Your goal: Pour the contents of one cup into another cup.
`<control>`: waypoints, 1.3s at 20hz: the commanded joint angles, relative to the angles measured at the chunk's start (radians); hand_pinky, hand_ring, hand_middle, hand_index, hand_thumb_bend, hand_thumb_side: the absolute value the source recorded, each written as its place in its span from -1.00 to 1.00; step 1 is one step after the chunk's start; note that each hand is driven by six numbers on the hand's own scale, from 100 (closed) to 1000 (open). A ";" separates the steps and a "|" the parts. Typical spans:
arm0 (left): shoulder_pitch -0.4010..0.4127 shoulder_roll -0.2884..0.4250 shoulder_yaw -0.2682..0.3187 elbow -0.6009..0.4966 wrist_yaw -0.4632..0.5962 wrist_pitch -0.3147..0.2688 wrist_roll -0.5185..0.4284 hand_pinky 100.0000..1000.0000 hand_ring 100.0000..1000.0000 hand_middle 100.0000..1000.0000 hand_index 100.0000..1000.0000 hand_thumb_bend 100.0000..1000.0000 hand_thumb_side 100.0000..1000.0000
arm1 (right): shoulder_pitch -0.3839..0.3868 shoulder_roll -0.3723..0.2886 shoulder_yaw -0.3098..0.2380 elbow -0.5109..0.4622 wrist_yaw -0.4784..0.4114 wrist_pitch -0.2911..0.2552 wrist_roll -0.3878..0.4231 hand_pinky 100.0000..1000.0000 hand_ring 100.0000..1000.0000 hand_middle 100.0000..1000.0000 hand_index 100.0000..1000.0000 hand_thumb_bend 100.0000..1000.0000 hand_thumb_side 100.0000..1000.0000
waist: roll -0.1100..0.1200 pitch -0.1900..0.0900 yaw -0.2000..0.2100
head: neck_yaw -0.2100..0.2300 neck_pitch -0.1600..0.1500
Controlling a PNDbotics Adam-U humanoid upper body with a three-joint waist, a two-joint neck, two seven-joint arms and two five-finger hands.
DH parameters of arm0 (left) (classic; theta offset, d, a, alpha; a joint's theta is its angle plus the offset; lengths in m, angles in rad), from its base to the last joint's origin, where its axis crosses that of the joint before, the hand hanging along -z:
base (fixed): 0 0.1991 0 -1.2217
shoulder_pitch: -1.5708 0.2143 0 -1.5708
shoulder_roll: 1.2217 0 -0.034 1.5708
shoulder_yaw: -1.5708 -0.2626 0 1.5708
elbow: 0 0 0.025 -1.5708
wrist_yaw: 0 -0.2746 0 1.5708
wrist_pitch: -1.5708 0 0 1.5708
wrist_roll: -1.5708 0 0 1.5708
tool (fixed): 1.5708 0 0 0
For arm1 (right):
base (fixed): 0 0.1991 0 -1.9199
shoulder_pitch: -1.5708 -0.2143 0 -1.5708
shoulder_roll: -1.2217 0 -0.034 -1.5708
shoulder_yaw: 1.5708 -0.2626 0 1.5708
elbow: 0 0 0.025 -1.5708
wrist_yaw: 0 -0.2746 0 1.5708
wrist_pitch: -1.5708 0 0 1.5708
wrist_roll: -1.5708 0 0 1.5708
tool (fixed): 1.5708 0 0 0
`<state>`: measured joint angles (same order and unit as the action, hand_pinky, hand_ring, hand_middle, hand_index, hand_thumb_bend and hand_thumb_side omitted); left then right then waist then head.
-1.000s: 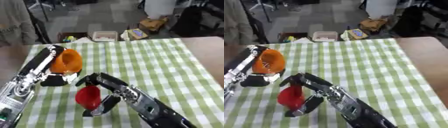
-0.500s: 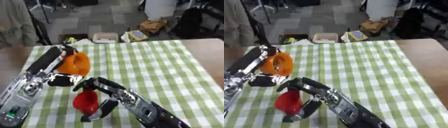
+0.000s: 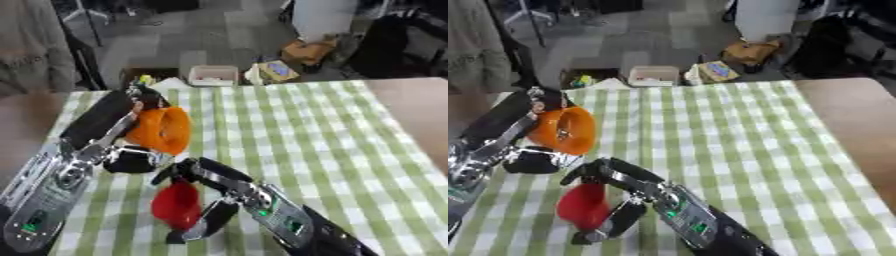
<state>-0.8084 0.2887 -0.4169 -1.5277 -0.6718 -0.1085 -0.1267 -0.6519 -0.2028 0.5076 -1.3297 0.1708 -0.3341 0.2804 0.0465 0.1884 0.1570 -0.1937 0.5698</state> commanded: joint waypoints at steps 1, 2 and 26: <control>-0.008 0.021 0.005 -0.024 -0.006 -0.007 0.016 -0.16 -0.40 -0.72 -0.02 -0.65 -0.97 | -0.016 0.002 -0.013 -0.007 -0.005 0.003 -0.005 -0.41 -0.38 -0.69 0.54 -0.64 -1.00 | 0.000 -0.017 0.000 | 0.006 -0.006; -0.006 0.024 0.005 -0.027 -0.005 -0.009 0.021 -0.16 -0.40 -0.72 -0.03 -0.65 -0.97 | -0.013 0.002 -0.016 -0.001 -0.011 0.006 -0.006 -0.41 -0.38 -0.69 0.54 -0.65 -1.00 | 0.001 -0.017 -0.001 | 0.006 -0.006; 0.014 0.073 -0.018 -0.037 -0.150 -0.107 0.075 -0.11 -0.43 -0.75 -0.08 -0.62 -1.00 | 0.001 -0.012 -0.038 0.009 -0.037 0.017 -0.028 -0.41 -0.38 -0.70 0.53 -0.64 -1.00 | 0.006 -0.017 -0.014 | 0.016 -0.001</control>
<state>-0.7805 0.3341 -0.4407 -1.5445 -0.8112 -0.2086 -0.0555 -0.6357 -0.2064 0.4798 -1.3050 0.1391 -0.3159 0.2552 0.0529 0.1884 0.1431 -0.1785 0.5699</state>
